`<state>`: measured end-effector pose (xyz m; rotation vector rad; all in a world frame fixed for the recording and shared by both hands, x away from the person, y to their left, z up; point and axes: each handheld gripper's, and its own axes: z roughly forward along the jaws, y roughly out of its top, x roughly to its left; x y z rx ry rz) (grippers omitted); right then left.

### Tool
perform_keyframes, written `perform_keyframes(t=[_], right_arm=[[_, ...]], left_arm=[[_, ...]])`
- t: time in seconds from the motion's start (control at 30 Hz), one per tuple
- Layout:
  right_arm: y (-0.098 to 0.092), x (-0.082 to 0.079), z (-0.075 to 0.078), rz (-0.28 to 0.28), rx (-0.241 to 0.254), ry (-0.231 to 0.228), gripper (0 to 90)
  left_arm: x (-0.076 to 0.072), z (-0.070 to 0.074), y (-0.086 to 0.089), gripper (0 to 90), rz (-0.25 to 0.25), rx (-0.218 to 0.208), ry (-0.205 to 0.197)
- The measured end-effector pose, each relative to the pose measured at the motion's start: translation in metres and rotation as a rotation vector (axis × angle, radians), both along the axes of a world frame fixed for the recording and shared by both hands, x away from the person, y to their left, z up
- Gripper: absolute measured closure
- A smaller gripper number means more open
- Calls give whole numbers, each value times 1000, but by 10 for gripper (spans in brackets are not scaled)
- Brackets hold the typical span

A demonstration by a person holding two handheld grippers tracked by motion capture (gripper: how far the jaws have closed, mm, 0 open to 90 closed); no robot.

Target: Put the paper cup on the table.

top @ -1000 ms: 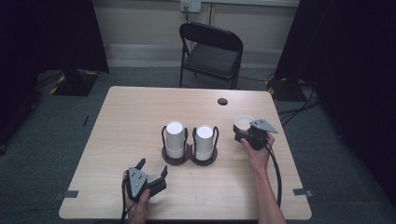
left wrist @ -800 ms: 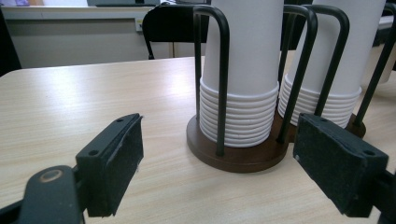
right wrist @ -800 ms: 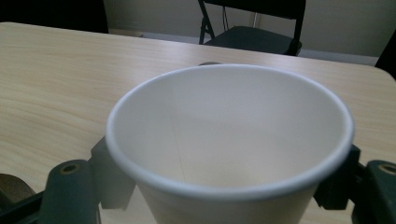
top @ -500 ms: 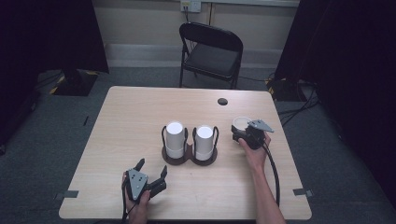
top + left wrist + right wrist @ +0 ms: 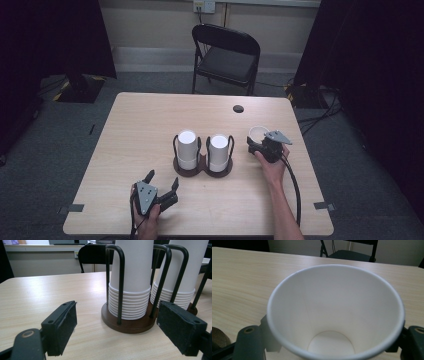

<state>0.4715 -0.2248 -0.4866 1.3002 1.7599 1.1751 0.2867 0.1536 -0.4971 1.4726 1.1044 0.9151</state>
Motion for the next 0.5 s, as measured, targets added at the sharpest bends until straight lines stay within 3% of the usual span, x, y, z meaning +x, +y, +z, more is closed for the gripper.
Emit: perform_keyframes(t=[0.23, 0.43, 0.5], right_arm=[[-5, -3, 1, 1, 15, 27, 233], [-7, -3, -7, -2, 9, 84, 213], [-7, -6, -7, -6, 23, 77, 196]], left_arm=[[0, 0, 0, 164, 4, 3, 2], [1, 0, 0, 164, 0, -6, 4], [1, 0, 0, 164, -3, -2, 5]])
